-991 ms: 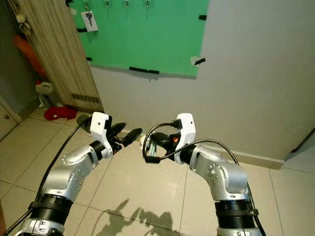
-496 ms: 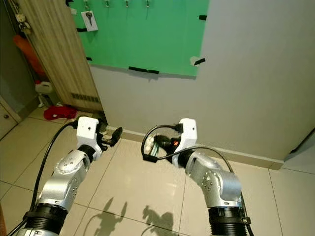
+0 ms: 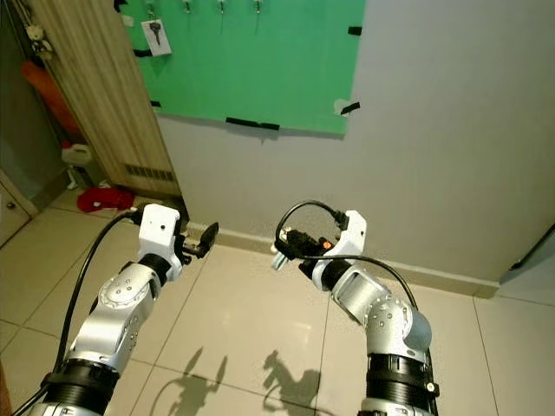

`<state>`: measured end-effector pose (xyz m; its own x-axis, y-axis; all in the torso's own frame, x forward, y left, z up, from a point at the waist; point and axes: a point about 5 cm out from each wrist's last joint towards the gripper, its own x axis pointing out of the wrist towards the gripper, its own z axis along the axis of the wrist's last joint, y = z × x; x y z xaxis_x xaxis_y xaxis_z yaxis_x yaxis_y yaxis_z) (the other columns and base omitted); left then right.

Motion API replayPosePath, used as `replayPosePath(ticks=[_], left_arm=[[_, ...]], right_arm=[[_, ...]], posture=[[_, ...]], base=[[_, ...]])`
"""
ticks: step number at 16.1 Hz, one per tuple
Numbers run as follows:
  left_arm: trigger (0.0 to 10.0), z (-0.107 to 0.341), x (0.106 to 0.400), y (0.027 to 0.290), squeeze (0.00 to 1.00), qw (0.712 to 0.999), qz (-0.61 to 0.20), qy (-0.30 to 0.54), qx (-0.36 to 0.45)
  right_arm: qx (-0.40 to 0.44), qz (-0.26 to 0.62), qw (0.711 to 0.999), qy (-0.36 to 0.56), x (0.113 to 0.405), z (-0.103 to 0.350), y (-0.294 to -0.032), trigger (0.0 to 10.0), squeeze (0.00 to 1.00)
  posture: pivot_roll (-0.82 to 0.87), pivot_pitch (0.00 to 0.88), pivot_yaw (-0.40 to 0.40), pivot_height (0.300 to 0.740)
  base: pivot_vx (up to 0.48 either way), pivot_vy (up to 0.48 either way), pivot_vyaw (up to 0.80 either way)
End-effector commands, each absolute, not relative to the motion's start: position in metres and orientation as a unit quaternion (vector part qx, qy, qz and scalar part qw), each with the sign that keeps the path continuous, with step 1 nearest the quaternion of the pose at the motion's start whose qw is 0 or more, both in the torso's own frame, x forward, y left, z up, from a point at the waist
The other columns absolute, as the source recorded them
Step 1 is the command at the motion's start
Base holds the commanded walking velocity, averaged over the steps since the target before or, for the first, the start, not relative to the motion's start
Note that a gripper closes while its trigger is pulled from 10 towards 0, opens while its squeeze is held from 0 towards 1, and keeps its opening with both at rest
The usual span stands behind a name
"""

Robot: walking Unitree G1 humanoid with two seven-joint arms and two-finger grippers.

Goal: Hang keys on a hook

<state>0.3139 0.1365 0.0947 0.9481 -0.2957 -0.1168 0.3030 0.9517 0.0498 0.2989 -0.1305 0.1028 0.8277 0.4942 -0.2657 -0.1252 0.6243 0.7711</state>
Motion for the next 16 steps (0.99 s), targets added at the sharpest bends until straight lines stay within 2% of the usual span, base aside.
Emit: replayPosePath(ticks=[1, 5, 7, 8, 10, 11, 13, 14, 16], left_arm=[[10.0, 0.095, 0.313, 0.139, 0.00, 0.987, -0.148, 0.054, 0.030], [10.0, 0.094, 0.311, 0.141, 0.00, 0.988, -0.142, 0.048, 0.026], [10.0, 0.095, 0.311, 0.148, 0.00, 0.993, -0.108, 0.040, -0.032], [10.0, 0.093, 0.312, 0.156, 0.00, 0.990, -0.070, 0.053, -0.113], [10.0, 0.095, 0.312, 0.158, 0.00, 0.991, -0.067, 0.047, -0.102], [10.0, 0.096, 0.313, 0.155, 0.00, 0.992, -0.076, 0.047, -0.089], [10.0, 0.098, 0.313, 0.149, 0.00, 0.992, -0.096, 0.045, -0.071], [10.0, 0.099, 0.313, 0.145, 0.00, 0.992, -0.111, 0.043, -0.048], [10.0, 0.099, 0.313, 0.144, 0.00, 0.991, -0.117, 0.049, -0.044]], right_arm=[[0.398, 0.177, 0.866, 0.245, 0.296, 0.099, -0.127, 0.0, 0.00], [0.380, 0.189, 0.870, 0.252, 0.294, 0.099, -0.122, 0.0, 0.00], [0.385, 0.168, 0.880, 0.223, 0.300, 0.103, -0.130, 0.0, 0.00], [0.328, 0.136, 0.920, 0.164, 0.306, 0.109, -0.144, 0.0, 0.00], [0.229, 0.112, 0.958, 0.135, 0.307, 0.106, -0.153, 0.0, 0.00], [0.215, 0.089, 0.965, 0.124, 0.307, 0.102, -0.160, 0.0, 0.00], [0.216, 0.059, 0.968, 0.111, 0.307, 0.101, -0.166, 0.0, 0.00], [0.270, -0.018, 0.958, 0.094, 0.310, 0.099, -0.179, 0.0, 0.00], [0.291, -0.041, 0.951, 0.101, 0.310, 0.093, -0.180, 0.0, 0.00]], posture=[[-0.01, 0.000, 0.092, 0.740], [-0.01, 0.000, 0.088, 0.740], [0.00, 0.000, 0.081, 0.740], [0.00, 0.000, 0.076, 0.740], [0.00, 0.000, 0.077, 0.740], [0.00, 0.000, 0.077, 0.740], [0.00, 0.000, 0.081, 0.740], [0.00, 0.000, 0.086, 0.740], [0.00, 0.000, 0.089, 0.740]], base=[[0.000, 0.000, 0.00], [0.000, 0.000, 0.00], [0.000, 0.000, 0.00], [0.000, 0.000, 0.00], [0.000, 0.000, 0.00], [0.000, 0.326, 0.00], [0.000, 0.456, 0.00], [0.000, 0.000, 0.00], [0.000, 0.000, 0.00]])
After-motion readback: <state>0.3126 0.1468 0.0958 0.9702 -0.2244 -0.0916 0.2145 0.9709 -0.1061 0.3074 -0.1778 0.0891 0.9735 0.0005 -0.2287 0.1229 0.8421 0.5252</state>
